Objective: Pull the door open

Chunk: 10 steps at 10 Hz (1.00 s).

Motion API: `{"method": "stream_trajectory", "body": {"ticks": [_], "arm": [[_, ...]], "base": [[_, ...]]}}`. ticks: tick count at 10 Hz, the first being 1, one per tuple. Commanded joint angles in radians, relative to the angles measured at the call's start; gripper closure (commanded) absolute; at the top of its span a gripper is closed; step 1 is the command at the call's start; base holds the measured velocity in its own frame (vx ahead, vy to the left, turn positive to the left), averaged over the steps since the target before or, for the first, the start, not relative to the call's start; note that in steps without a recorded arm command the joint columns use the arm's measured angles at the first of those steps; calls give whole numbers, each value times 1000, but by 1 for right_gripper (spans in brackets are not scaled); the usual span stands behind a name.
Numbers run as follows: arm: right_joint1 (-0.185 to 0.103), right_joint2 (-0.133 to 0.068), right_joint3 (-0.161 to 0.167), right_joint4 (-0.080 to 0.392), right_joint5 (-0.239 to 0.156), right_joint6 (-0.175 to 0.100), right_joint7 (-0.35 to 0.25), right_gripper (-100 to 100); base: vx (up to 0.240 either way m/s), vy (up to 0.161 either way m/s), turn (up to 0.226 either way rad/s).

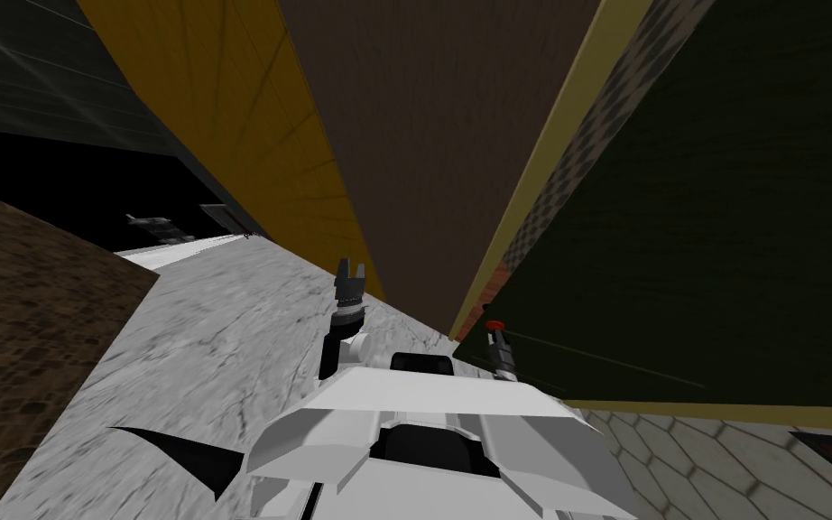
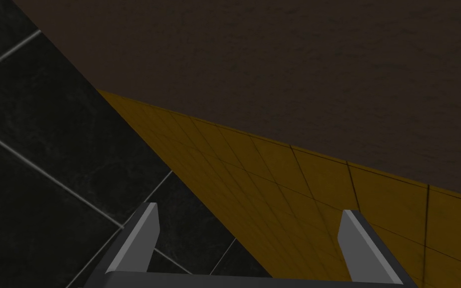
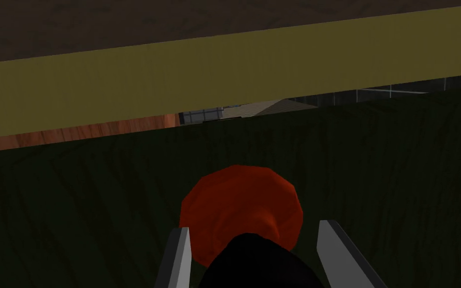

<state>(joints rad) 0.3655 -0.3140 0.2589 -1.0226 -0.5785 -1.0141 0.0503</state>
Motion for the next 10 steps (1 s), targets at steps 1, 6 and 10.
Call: {"method": "stream_trajectory", "body": {"ticks": [1,6,10], "arm": [[1,6,12,-10,-11,-9,-50,100],[16,11,31,-29,-47,-18,-174,100],[26,15,44,-42,-70,-23,-255,100]], "base": [[-25,-10,60],[-33,-13,55],[-30,-16,55]]}}
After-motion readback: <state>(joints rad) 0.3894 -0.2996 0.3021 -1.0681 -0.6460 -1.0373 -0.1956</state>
